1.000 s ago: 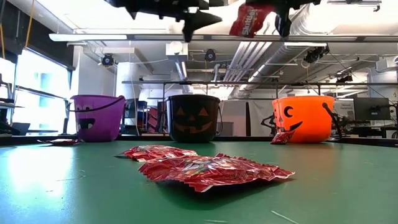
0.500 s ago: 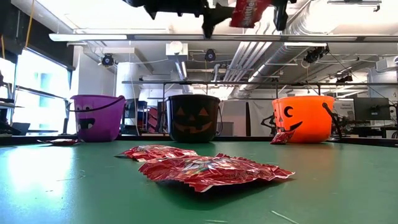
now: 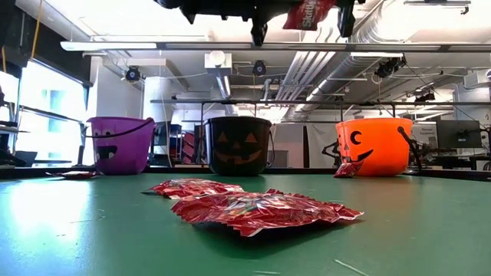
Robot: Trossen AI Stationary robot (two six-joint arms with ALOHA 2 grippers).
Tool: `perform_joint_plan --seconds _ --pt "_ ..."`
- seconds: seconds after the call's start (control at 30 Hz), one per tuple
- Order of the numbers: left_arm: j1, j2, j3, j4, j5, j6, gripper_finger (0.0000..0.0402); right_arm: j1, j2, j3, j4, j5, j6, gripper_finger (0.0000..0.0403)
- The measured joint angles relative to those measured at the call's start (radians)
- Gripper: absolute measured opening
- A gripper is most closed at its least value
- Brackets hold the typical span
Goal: Sort candy by brand, put in halloween buckets
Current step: Put the red candy pack into the violet bucket
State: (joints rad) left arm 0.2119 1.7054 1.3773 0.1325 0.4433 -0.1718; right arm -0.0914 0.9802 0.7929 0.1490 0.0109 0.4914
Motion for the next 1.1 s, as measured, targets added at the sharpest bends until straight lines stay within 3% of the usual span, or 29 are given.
perform_joint_plan --seconds 0.3,0.5,0.63,0.8,0.97,1.1 --pt "0.028 -0.002 0.000 -0.003 -0.018 -0.010 0.0001 0.000 0.000 0.000 0.000 0.078 -0.043 0.0003" --pt "0.083 -0.051 0.000 -0.104 -0.097 -0.004 0.0000 0.000 0.000 0.000 0.005 0.198 -0.124 0.0038" --pt "0.131 -0.115 0.000 -0.225 -0.213 0.028 0.0000 0.000 0.000 0.000 0.023 0.286 -0.186 0.0061" --pt "0.215 -0.188 0.000 -0.389 -0.351 -0.006 0.0000 -0.001 0.000 0.000 0.042 0.376 -0.250 0.0061" --pt "0.294 -0.263 0.000 -0.616 -0.561 -0.047 0.0000 -0.023 0.000 0.000 0.043 0.390 -0.268 0.0049" --pt "0.367 -0.308 0.000 -0.826 -0.659 -0.085 0.0000 -0.056 0.000 0.000 0.044 0.391 -0.267 0.0038"
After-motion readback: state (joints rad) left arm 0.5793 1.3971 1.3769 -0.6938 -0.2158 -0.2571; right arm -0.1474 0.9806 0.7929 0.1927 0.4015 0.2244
